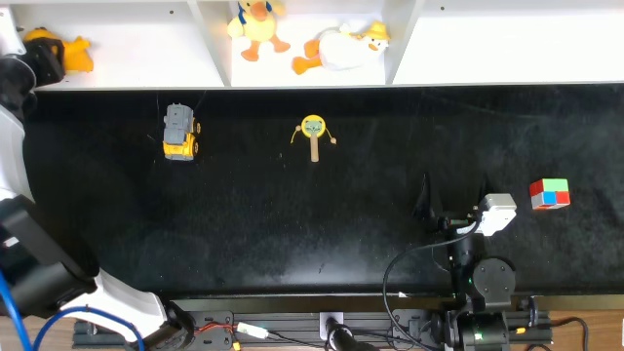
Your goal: Store Toys
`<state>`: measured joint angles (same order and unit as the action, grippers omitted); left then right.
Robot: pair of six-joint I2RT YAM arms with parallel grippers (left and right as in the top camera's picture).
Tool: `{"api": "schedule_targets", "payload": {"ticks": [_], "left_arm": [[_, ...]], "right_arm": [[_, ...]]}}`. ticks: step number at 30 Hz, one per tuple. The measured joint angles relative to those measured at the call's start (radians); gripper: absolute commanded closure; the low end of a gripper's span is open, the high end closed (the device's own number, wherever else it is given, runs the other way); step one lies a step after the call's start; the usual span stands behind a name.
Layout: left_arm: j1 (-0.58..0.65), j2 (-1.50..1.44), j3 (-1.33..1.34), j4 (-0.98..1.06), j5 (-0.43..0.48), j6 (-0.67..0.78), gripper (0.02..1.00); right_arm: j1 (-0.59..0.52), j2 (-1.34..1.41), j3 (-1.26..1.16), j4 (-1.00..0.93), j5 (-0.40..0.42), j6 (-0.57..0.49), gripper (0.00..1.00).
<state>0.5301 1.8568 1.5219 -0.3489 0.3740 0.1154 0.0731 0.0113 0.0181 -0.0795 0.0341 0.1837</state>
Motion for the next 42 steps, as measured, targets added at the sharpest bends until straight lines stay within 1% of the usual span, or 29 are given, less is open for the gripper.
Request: {"api": "schedule_targets", "payload": {"ticks": [2, 5, 9, 13, 15, 20, 24, 25, 26, 34, 42], "left_arm": [[-0.008, 0.003, 0.003, 0.009, 0.000, 0.001, 0.463], [-0.020, 0.008, 0.003, 0.034, -0.001, 0.010, 0.454], [-0.027, 0.012, 0.003, 0.057, -0.001, 0.019, 0.402], [-0.027, 0.012, 0.003, 0.058, -0.002, 0.025, 0.272], [-0.027, 0.014, 0.003, 0.061, -0.002, 0.025, 0.229], [-0.027, 0.022, 0.003, 0.074, -0.002, 0.026, 0.169], [-0.027, 0.025, 0.003, 0.080, -0.002, 0.026, 0.104], [-0.027, 0.025, 0.003, 0.080, -0.002, 0.026, 0.051], [-0.027, 0.025, 0.003, 0.081, -0.002, 0.028, 0.020], [-0.027, 0.022, 0.003, 0.056, -0.002, 0.026, 0.020], [-0.027, -0.085, 0.003, -0.146, -0.007, 0.027, 0.020]], "right_arm": [[0.000, 0.000, 0.000, 0.001, 0.000, 0.000, 0.005], [0.000, 0.000, 0.000, 0.000, 0.000, 0.000, 0.005], [0.000, 0.000, 0.000, 0.000, 0.000, 0.000, 0.005], [0.000, 0.000, 0.000, 0.000, 0.000, 0.000, 0.005], [0.000, 0.000, 0.000, 0.000, 0.000, 0.000, 0.005], [0.000, 0.000, 0.000, 0.000, 0.000, 0.000, 0.005], [0.000, 0.000, 0.000, 0.000, 0.000, 0.000, 0.005], [0.000, 0.000, 0.000, 0.000, 0.000, 0.000, 0.007], [0.000, 0.000, 0.000, 0.000, 0.000, 0.000, 0.005], [0.000, 0.000, 0.000, 0.000, 0.000, 0.000, 0.007], [0.000, 0.000, 0.000, 0.000, 0.000, 0.000, 0.007]]}}
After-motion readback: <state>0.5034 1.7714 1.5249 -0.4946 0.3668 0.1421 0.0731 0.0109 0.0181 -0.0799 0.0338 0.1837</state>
